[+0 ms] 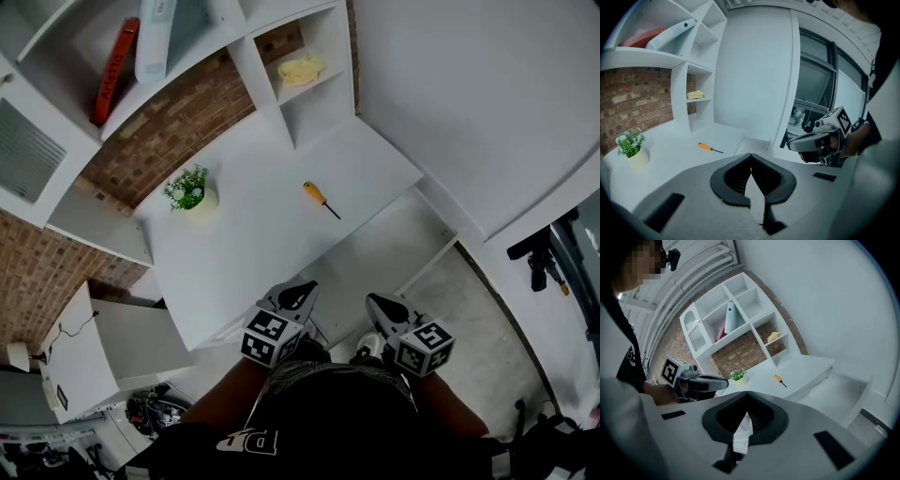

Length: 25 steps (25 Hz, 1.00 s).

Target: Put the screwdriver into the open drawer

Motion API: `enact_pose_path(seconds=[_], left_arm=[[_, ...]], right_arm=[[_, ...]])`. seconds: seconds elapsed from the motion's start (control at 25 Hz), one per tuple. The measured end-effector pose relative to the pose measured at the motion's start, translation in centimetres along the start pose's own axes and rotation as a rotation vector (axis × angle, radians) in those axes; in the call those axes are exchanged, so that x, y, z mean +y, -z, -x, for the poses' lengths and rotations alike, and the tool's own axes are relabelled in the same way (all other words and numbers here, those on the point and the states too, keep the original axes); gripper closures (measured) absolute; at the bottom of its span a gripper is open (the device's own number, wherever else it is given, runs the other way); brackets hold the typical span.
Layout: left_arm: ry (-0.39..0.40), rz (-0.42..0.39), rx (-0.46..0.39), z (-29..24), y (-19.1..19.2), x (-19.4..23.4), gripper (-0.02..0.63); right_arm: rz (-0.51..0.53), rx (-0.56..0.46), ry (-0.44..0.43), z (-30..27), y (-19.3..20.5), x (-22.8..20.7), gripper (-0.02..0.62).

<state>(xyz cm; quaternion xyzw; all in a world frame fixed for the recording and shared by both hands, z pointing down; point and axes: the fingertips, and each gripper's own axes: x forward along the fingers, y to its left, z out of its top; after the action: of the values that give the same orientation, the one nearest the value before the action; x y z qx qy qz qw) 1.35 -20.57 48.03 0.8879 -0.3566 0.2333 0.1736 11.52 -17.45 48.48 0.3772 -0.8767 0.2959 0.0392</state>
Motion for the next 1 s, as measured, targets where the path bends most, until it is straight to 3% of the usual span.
enact_pose_path(seconds=[0.16,0.4,0.6,1.0], left_arm=[[0.029,-0.038,0.011,-1.4,-1.2,3.0,0.588],[0.093,-0.162,0.045,-3.7,-3.3,7.3,0.588],[0.179,-0.207,0.044,-6.0,-2.9,9.2,0.588],[0.268,-0.534,0.182,-11.9,-0.6,15.1,0.579]], right_arm=[[-0.029,-0.007,0.068,-0.9,0.0,-0.7,0.591],[-0.057,-0.05,0.202,-1.8,-0.8,-1.5,0.591],[-0.09,-0.056,0.304,-3.2,-0.4,-1.8,0.591],[-0.118,-0.06,0.435,-5.9,1.5,0.2,0.591]])
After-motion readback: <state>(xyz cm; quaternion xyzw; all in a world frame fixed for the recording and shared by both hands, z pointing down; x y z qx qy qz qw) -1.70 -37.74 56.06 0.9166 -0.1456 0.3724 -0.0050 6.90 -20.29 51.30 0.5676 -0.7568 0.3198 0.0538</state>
